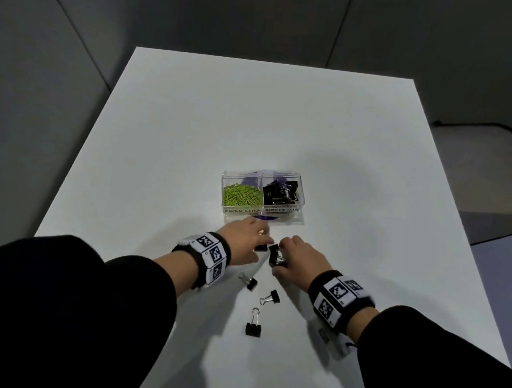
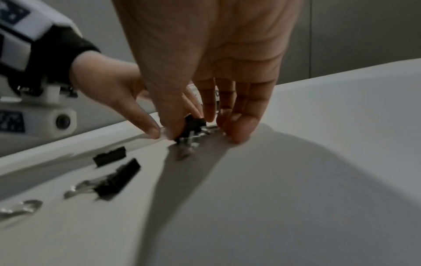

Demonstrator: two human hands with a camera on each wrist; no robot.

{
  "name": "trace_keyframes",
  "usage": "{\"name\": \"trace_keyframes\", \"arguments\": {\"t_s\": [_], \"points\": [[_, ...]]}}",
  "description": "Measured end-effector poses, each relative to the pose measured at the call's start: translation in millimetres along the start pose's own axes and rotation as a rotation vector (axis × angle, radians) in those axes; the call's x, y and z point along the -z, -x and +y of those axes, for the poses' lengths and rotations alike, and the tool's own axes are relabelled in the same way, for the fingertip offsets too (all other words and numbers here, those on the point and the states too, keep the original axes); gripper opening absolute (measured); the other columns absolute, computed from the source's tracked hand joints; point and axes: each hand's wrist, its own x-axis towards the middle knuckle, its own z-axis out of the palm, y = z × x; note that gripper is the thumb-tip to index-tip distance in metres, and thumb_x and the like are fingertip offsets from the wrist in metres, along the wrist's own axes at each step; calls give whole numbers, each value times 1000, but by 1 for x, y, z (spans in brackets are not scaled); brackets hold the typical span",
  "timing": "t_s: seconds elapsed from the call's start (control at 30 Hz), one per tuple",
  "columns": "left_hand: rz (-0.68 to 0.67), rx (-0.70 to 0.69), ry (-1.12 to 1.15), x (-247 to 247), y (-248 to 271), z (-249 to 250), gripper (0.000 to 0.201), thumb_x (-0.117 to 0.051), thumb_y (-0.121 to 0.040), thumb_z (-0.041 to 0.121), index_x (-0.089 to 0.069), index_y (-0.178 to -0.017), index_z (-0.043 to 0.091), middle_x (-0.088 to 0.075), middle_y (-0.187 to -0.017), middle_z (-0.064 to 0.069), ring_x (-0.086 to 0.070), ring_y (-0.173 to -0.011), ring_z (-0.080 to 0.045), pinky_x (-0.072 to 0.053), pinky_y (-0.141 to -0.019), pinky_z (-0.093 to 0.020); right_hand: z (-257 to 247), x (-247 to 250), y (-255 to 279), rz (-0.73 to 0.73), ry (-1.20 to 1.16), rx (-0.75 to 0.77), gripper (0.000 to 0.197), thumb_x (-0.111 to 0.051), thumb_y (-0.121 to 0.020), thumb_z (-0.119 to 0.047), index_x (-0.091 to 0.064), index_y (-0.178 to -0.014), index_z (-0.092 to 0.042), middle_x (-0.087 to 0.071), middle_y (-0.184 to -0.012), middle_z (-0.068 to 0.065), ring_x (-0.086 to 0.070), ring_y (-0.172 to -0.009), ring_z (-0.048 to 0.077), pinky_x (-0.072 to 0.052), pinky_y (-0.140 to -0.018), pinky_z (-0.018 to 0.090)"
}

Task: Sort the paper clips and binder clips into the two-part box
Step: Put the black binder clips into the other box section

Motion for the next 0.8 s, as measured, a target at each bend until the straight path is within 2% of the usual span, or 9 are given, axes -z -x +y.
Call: {"name": "trace_keyframes", "arguments": {"t_s": [0.1, 0.2, 0.3, 0.37, 0.4, 0.53, 0.63, 0.7, 0.8], "points": [[22, 47, 9, -11, 4, 6, 41, -48, -95, 18, -44, -136, 17, -41, -141, -6, -34, -131, -25, -42, -101, -37, -6, -9, 3, 31, -11, -19, 34, -51, -88, -23, -47, -116, -5, -51, -119, 14, -52, -108, 32, -44, -86, 39], [47, 91, -2, -16, 7, 11, 38, -42, -98, 13, -45, -135, 14, -41, -140, -7, -38, -128, -25, -42, -97, -36, -9, -15, 5, 46, -75, -43, 27, -48, -89, -14, -48, -114, -2, -51, -117, 16, -54, -103, 34, -43, -84, 39], [31, 105, -39, -10, 9, 11, 34, -44, -97, 19, -48, -129, 7, -45, -136, -9, -41, -125, -26, -41, -97, -38, -9, -16, 4, 80, -113, -65, 19, -46, -87, -5, -50, -106, -1, -48, -113, 17, -57, -87, 36, -46, -78, 41], [25, 99, -123, -7, 12, 8, 38, -48, -94, 29, -47, -126, 8, -47, -133, -8, -40, -125, -26, -34, -100, -36, -7, -19, 3, 108, -104, -54, 18, -44, -86, 1, -51, -103, 0, -48, -111, 18, -54, -76, 32, -49, -75, 43], [28, 102, -156, -5, 14, 7, 39, -49, -93, 33, -48, -124, 10, -50, -131, -7, -41, -124, -25, -32, -101, -35, -6, -20, 4, 115, -106, -49, 19, -44, -86, 2, -51, -103, -1, -48, -111, 18, -54, -76, 32, -50, -76, 44], [31, 191, -64, -2, 27, 9, 29, -46, -96, 33, -51, -113, 10, -65, -109, -9, -55, -105, -28, -36, -93, -32, 2, -17, 6, 115, -235, -63, 23, -48, -88, -1, -52, -111, -3, -52, -115, 17, -56, -98, 35, -45, -88, 39], [44, 243, 49, -5, 36, 15, 23, -38, -98, 19, -48, -118, 11, -66, -107, -12, -58, -90, -27, -43, -83, -33, 11, -11, 10, 138, -325, -79, 29, -48, -89, 4, -53, -117, -2, -55, -119, 18, -58, -108, 30, -45, -90, 32], [30, 271, 205, -10, 40, 18, 27, -35, -96, 8, -47, -120, 11, -60, -115, -11, -57, -97, -28, -44, -85, -35, 15, -5, 13, 178, -354, -79, 28, -45, -90, 6, -54, -116, -1, -54, -120, 18, -59, -110, 27, -43, -85, 25], [-19, 279, 371, -16, 40, 22, 29, -39, -91, 2, -50, -117, 10, -54, -119, -12, -55, -102, -27, -43, -87, -34, 10, 1, 15, 206, -305, -23, 26, -51, -88, -1, -55, -114, -5, -50, -121, 14, -51, -113, 27, -40, -92, 30]]}}
